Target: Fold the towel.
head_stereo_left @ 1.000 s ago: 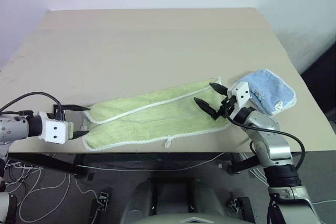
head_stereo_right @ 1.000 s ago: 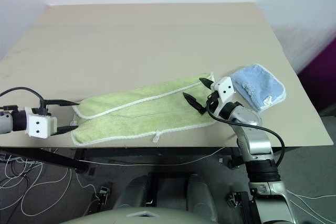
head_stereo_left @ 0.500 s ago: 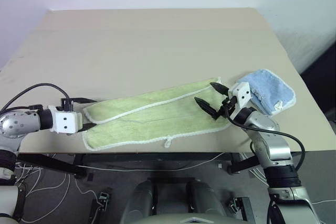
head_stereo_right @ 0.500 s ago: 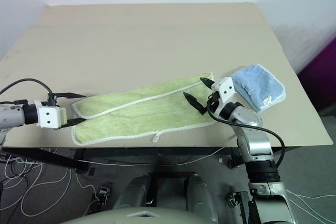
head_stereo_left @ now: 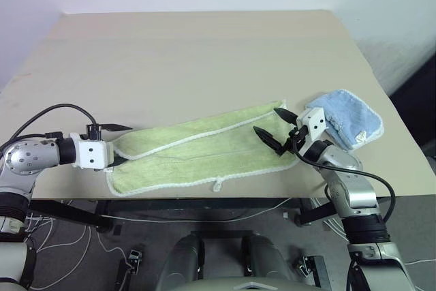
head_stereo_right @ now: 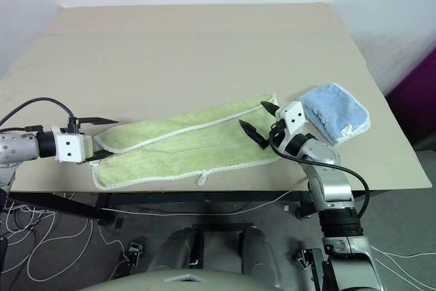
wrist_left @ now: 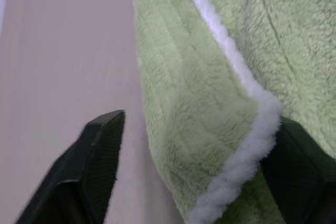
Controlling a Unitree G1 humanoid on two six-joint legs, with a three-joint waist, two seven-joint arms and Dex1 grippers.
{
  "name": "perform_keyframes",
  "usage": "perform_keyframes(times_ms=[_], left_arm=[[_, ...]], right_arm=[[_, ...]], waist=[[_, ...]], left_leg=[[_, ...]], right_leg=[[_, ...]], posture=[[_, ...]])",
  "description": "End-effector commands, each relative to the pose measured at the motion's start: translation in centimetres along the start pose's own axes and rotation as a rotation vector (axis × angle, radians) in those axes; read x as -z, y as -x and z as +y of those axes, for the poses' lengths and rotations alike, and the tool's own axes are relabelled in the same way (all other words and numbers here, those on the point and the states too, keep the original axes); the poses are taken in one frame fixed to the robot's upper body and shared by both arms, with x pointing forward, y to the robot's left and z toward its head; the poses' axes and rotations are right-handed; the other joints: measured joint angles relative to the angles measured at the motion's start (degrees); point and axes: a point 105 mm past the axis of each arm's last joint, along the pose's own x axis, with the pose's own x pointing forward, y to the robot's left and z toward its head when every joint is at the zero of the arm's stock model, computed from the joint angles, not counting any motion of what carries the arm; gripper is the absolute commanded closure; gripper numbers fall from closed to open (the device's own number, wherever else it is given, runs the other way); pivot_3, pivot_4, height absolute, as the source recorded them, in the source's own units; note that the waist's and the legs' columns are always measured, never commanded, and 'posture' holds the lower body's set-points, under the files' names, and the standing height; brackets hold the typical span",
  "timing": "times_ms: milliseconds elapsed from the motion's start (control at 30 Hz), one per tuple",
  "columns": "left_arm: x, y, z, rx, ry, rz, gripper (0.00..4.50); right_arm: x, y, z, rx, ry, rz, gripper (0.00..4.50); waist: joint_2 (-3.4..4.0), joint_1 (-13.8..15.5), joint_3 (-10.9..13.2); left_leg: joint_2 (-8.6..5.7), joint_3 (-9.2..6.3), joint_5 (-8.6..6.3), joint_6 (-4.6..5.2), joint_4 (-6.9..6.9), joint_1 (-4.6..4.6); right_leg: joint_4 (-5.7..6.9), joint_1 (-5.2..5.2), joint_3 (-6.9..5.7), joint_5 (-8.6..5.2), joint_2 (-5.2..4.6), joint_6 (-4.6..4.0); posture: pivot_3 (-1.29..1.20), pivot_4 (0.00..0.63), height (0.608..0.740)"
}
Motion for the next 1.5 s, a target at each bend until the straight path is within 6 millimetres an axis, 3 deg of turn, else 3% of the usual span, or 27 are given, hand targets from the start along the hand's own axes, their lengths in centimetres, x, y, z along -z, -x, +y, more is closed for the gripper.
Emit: perform_keyframes(times_ms=[33,267,500,833,1033,1367,1500], left_arm=[[-0.5,0.3,0.5,-0.015,-0.005,-0.018,1.98],[-0.5,0.4,-0.1,-0.006,0.008,-0.012,4.48],[-0.1,0.8,1.3,-0.161,0.22,-0.022,4.48],[-0.4,1.7,2.0,-0.37,0.502,-0.068,4.48],[-1.0,1.6,1.8,-0.406,0.555,-0.087,4.48],[-1.3,1.4,0.8,-0.399,0.574,-0.084,4.48],[-1.2,1.4,0.6,-0.399,0.579,-0.084,4.5]], right_arm=[[-2.1,-0.3,-0.1,-0.002,0.042,-0.056,0.0],[-2.1,-0.2,-0.3,-0.005,0.046,-0.053,0.0],[-2.4,-0.3,-0.4,-0.024,0.095,-0.045,0.0],[-2.1,-1.2,-4.2,-0.021,0.639,0.148,0.0],[-1.9,-2.1,-5.9,-0.04,0.851,0.194,0.0],[-0.4,-2.9,-6.6,-0.133,1.122,0.266,0.0],[0.0,-2.8,-6.9,-0.152,1.196,0.288,0.91]], waist=[[0.0,0.04,0.0],[0.0,0.09,0.0],[0.0,0.0,0.0],[0.0,-0.02,0.0],[0.0,-0.18,0.0],[0.01,-0.24,0.01],[0.01,-0.16,0.01]], left_leg=[[0.0,0.0,0.0,0.0,0.0,0.0],[0.0,0.0,0.0,0.0,0.0,0.0],[0.0,-0.01,0.0,0.0,0.01,0.0],[0.0,0.0,0.0,0.0,0.01,0.0],[0.0,0.03,0.0,-0.01,0.0,0.0],[0.0,0.06,0.01,-0.02,-0.01,0.0],[0.0,0.06,0.01,-0.02,-0.02,0.0]], right_leg=[[0.0,0.0,0.0,0.0,0.0,0.0],[0.0,0.0,0.0,0.0,0.0,0.0],[0.02,0.0,0.0,0.0,0.0,0.0],[0.0,-0.03,0.01,0.0,-0.01,0.0],[0.0,-0.04,0.04,0.0,-0.02,0.0],[-0.01,-0.05,0.07,0.0,-0.03,-0.01],[-0.01,-0.06,0.07,0.0,-0.03,-0.01]], posture=[[0.0,0.15,0.74],[0.0,0.15,0.74],[0.0,0.15,0.74],[0.0,0.15,0.74],[0.0,0.15,0.74],[0.0,0.15,0.74],[0.0,0.15,0.74]])
